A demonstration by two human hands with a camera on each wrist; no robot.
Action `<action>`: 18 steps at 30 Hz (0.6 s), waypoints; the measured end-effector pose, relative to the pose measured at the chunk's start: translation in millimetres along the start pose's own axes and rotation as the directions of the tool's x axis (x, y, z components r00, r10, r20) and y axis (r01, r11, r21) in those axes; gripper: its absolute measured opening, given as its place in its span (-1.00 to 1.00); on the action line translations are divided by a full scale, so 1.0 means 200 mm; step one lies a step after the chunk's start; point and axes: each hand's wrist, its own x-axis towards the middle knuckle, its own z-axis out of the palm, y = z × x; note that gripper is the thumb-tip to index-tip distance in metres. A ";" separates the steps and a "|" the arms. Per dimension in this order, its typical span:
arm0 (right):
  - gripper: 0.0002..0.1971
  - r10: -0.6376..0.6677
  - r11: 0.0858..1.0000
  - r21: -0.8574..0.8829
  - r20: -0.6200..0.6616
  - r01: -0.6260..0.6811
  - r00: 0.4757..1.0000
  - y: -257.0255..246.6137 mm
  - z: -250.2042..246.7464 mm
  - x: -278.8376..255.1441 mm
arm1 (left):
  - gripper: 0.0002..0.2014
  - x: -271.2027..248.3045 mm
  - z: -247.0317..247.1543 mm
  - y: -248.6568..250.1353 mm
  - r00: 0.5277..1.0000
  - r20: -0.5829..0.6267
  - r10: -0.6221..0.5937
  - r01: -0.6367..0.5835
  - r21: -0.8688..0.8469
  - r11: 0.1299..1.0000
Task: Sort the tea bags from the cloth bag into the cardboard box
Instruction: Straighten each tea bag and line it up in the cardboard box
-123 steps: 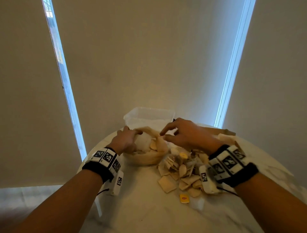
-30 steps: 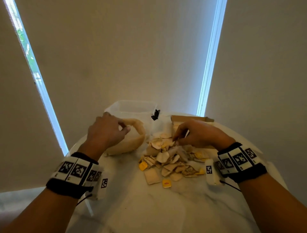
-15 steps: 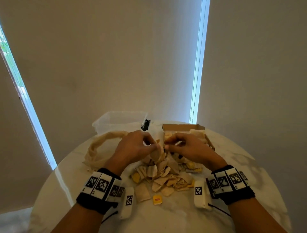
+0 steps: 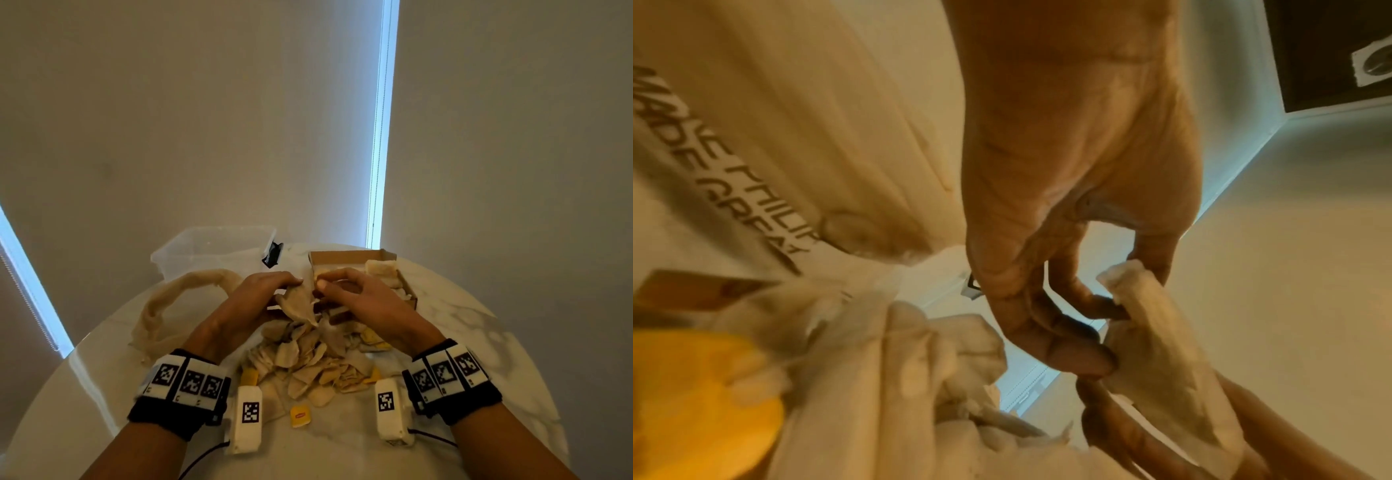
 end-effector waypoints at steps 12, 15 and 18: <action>-0.54 0.063 0.988 0.142 0.038 -0.068 0.997 -0.10 0.04 0.10 | -0.57 -0.05 -0.04 -0.04 0.998 0.030 0.059 -0.054 -0.146 0.988; -0.55 0.046 0.978 0.201 0.024 -0.050 0.999 -0.05 0.07 0.07 | -0.48 -0.04 -0.04 -0.06 0.995 0.024 0.094 -0.088 -0.166 0.982; -0.50 -0.040 0.982 0.183 0.009 0.038 0.999 -0.03 0.08 0.04 | -0.52 -0.04 -0.04 -0.05 0.996 -0.029 0.089 -0.093 -0.200 0.975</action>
